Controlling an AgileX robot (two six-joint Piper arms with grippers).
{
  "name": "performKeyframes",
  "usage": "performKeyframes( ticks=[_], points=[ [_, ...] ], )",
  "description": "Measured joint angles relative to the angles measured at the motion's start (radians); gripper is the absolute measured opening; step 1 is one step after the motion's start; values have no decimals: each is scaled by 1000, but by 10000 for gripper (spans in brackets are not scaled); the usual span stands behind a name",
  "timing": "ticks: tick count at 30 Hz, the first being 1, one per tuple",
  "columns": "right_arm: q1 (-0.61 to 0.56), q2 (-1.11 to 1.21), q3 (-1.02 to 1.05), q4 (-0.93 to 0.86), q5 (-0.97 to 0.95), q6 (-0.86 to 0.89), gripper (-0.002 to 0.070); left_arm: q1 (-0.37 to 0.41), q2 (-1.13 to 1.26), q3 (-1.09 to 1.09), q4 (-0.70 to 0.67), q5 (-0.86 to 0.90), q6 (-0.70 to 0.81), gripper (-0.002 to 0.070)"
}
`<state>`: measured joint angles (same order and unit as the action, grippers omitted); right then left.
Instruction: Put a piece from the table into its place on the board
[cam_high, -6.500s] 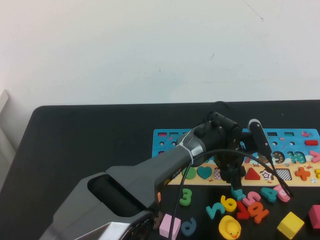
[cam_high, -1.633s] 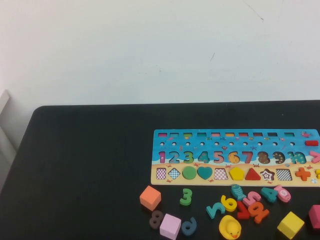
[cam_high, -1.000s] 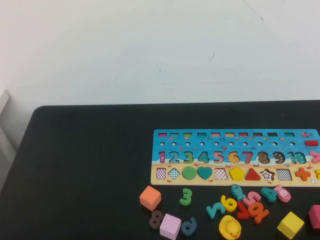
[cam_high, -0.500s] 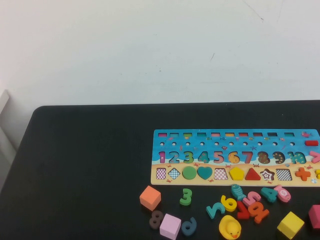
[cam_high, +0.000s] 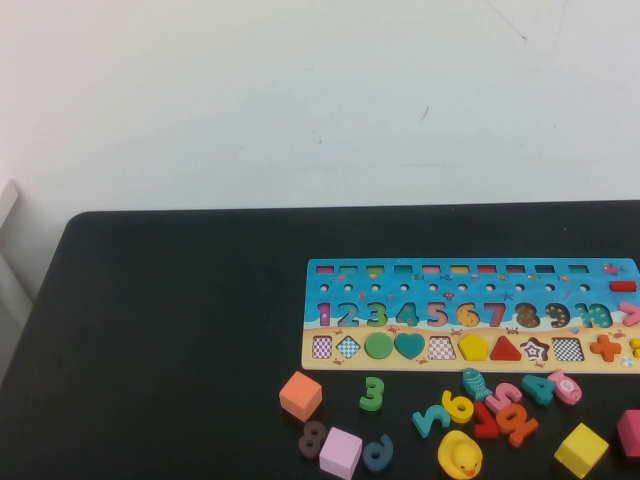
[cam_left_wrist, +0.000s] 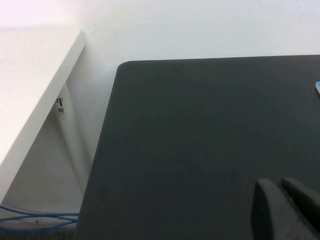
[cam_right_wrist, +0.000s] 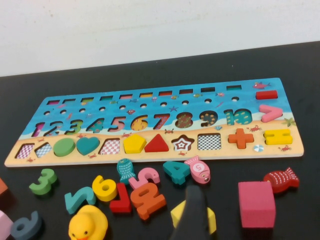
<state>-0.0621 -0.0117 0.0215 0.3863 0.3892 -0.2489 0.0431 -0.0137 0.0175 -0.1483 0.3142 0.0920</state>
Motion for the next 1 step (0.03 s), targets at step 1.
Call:
performKeyframes(
  ticks=[1],
  points=[
    [0,0,0,0,0,0,593,0,0,0,0,0,0,0]
  ],
)
